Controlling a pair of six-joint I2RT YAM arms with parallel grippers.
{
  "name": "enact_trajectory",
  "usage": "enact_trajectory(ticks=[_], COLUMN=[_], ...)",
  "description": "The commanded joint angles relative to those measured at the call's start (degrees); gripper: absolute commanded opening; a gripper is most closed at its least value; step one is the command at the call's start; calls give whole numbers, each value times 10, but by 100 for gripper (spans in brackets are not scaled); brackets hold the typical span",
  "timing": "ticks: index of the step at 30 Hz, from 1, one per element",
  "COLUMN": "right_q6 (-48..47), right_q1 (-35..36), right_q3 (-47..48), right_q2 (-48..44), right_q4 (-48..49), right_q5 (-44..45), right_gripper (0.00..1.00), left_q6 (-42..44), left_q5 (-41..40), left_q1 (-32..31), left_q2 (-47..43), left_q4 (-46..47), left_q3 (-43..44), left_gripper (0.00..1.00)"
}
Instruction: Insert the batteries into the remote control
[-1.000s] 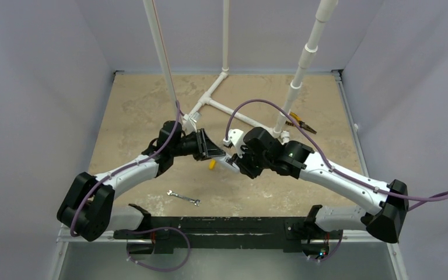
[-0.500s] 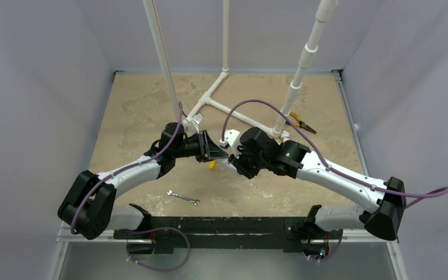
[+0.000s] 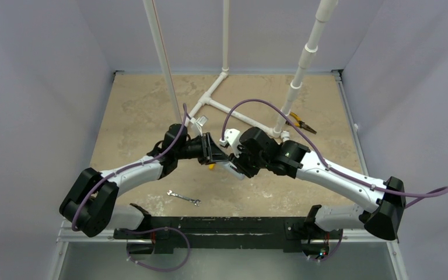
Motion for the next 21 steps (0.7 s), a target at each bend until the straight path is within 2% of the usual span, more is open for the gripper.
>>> enact_trajectory(ticks=[1, 21], right_q6=[-5, -6], right_q1=[2, 2], right_q3=[21, 26], right_q2=[0, 23], right_q4=[18, -2], right_q5=[2, -11], right_gripper=[26, 26], left_q6=[-4, 14], left_q5=[9, -2], left_q1=[-6, -6], left_q2=[0, -8], left_q4=[41, 7], left_q3=[8, 21], left_gripper=[0, 0])
